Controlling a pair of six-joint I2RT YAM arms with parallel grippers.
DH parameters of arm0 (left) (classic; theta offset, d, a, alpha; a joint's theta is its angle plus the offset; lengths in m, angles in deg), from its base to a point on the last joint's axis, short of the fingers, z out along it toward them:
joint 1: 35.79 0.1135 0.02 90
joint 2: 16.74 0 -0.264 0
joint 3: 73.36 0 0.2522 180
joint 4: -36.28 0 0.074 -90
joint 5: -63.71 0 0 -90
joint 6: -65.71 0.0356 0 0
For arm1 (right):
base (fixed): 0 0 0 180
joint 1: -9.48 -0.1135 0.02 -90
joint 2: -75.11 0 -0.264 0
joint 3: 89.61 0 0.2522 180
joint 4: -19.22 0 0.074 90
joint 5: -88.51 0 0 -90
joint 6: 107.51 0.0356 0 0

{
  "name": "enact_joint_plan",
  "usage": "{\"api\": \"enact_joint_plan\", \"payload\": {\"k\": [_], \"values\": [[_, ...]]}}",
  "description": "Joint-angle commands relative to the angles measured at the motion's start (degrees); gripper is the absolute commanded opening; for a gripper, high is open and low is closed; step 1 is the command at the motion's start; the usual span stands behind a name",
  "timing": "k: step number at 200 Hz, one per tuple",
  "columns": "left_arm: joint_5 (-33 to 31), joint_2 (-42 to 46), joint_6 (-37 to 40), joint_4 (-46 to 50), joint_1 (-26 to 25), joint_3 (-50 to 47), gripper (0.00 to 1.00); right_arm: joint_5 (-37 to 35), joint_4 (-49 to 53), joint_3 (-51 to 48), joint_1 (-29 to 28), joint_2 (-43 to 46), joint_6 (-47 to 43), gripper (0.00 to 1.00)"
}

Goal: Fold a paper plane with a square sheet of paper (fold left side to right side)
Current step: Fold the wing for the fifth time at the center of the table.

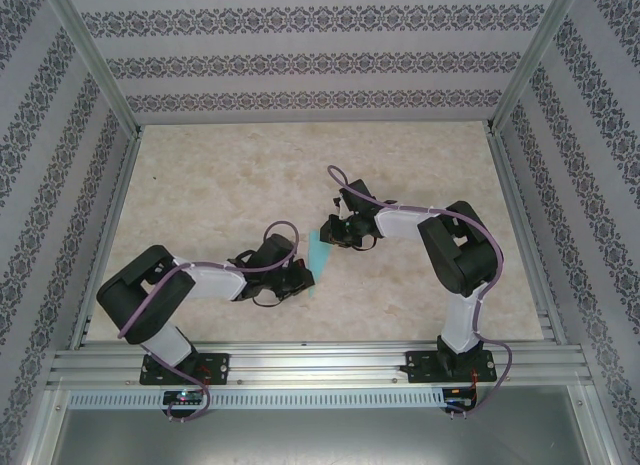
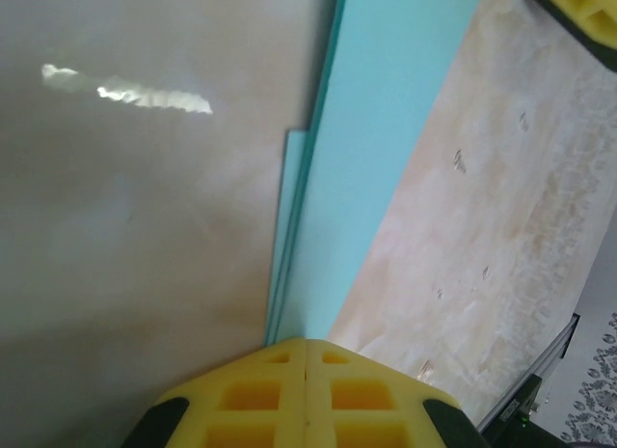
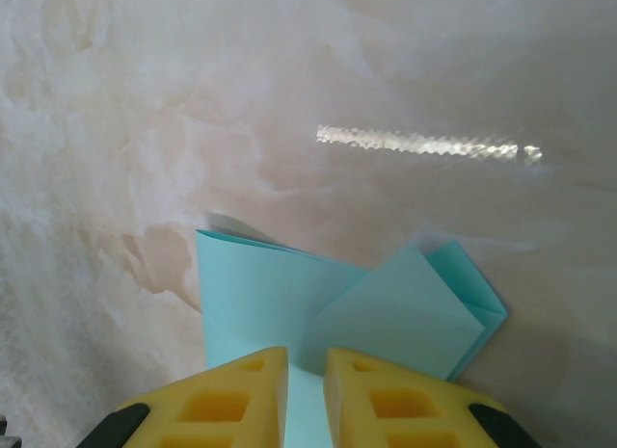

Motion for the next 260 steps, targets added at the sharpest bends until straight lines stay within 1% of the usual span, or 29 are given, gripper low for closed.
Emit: {"api": "enact_joint_plan", "payload": {"k": [1,33,50,80,97,113,134,166,191,227,260], "values": [[3.10,0.12,1.96,9.15,-0.96,-1.96,0.03,-5.80,4.36,-0.49,0.07,-3.36,-1.32,0.20],[3.51,0.89,2.55,10.58,-1.76,-1.78,0.03,-5.73,4.35,-0.21,0.11,-3.70,-1.37,0.20],[1.91,3.21,3.28,12.85,-1.38,-0.67,0.04,-5.71,4.40,-0.21,0.16,-3.71,-1.32,0.21],[-1.09,7.41,5.79,19.85,-0.41,3.69,0.03,-5.72,4.65,-0.20,0.16,-3.66,-1.41,0.21],[-2.23,9.37,6.26,21.30,-0.22,5.27,0.04,-5.62,4.62,0.01,0.16,-3.66,-1.41,0.20],[-1.52,9.98,6.38,20.78,-0.39,6.33,0.04,-5.62,4.62,-0.04,0.16,-3.59,-1.42,0.20],[0.17,8.69,6.66,19.05,-1.39,7.62,0.04,-5.70,4.80,0.02,0.11,-3.63,-1.47,0.20],[2.63,3.42,5.86,13.89,-2.85,8.52,0.04,-5.54,4.77,0.17,0.10,-3.89,-1.37,0.20],[3.14,0.42,4.98,11.52,-3.21,8.11,0.04,-5.58,5.10,0.31,0.08,-4.05,-1.57,0.21],[1.67,-0.12,5.35,13.41,-3.21,6.66,0.04,-5.49,5.43,0.74,0.07,-4.29,-1.59,0.20],[2.27,-0.58,5.33,13.70,-3.21,4.22,0.04,-5.71,5.60,0.91,0.07,-4.31,-1.75,0.21]]}}
